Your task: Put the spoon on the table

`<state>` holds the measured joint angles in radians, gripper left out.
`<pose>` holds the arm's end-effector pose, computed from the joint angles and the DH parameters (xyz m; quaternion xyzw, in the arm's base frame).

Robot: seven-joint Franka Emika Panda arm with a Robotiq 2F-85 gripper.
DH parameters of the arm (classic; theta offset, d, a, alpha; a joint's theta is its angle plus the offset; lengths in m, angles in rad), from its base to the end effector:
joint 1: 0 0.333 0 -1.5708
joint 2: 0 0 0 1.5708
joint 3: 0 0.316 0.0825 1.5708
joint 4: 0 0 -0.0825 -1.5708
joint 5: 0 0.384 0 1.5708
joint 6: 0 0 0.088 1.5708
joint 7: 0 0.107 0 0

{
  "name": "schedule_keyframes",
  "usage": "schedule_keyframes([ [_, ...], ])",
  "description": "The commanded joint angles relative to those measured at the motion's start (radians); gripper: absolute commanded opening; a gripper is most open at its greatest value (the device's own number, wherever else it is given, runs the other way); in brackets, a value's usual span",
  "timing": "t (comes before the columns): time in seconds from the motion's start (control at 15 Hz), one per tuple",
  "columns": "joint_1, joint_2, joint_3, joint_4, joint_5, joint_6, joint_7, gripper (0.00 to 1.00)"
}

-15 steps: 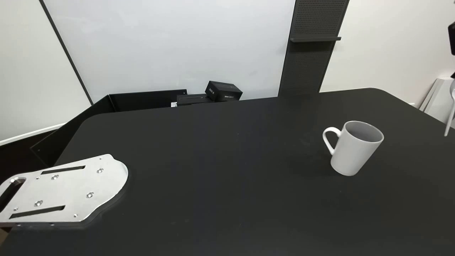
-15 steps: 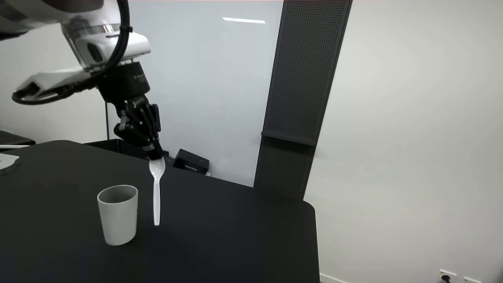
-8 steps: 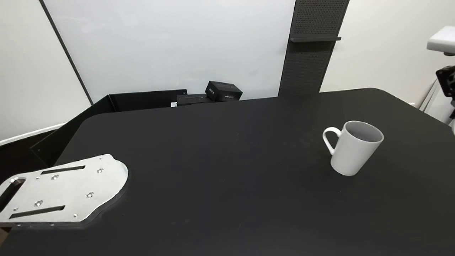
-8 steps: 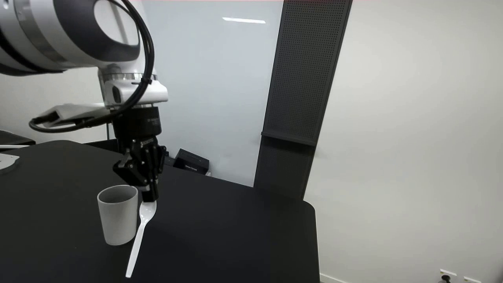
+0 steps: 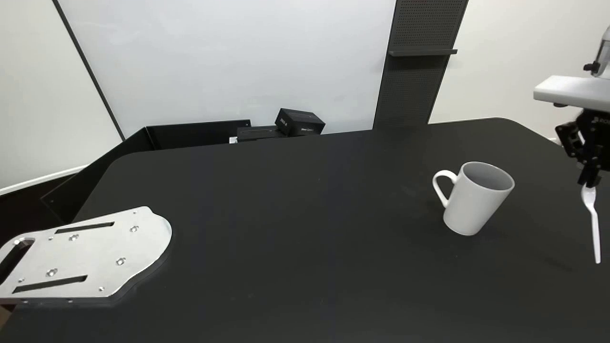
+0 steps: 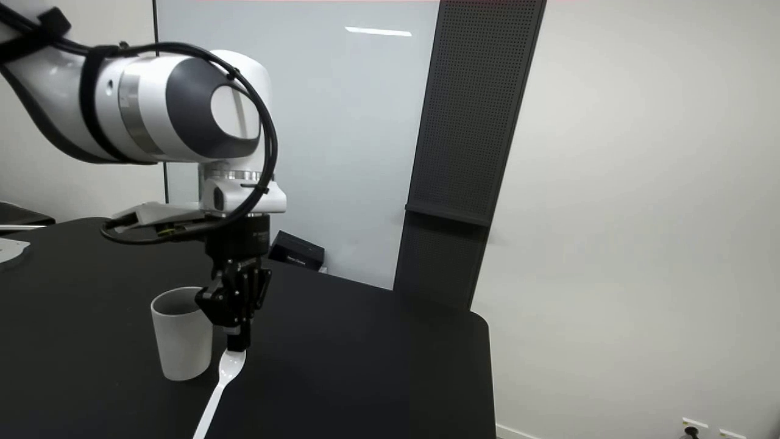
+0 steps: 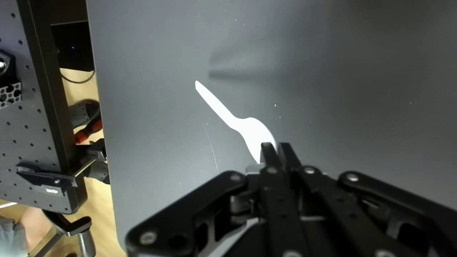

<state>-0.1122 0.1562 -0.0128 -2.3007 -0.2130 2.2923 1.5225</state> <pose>0.5025 -0.0679 0.2674 0.7294 -0.6750 -0.0145 0.1099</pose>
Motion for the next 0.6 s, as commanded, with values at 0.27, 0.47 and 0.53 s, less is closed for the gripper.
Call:
schedule_keyframes([
  [0.27,0.054,0.16,-0.073,0.117,0.065,-0.034,-0.027,0.01],
  [0.47,0.071,0.187,-0.09,0.137,0.057,-0.028,-0.021,0.01],
  [0.53,0.078,0.189,-0.096,0.139,0.05,-0.023,-0.017,0.31],
])
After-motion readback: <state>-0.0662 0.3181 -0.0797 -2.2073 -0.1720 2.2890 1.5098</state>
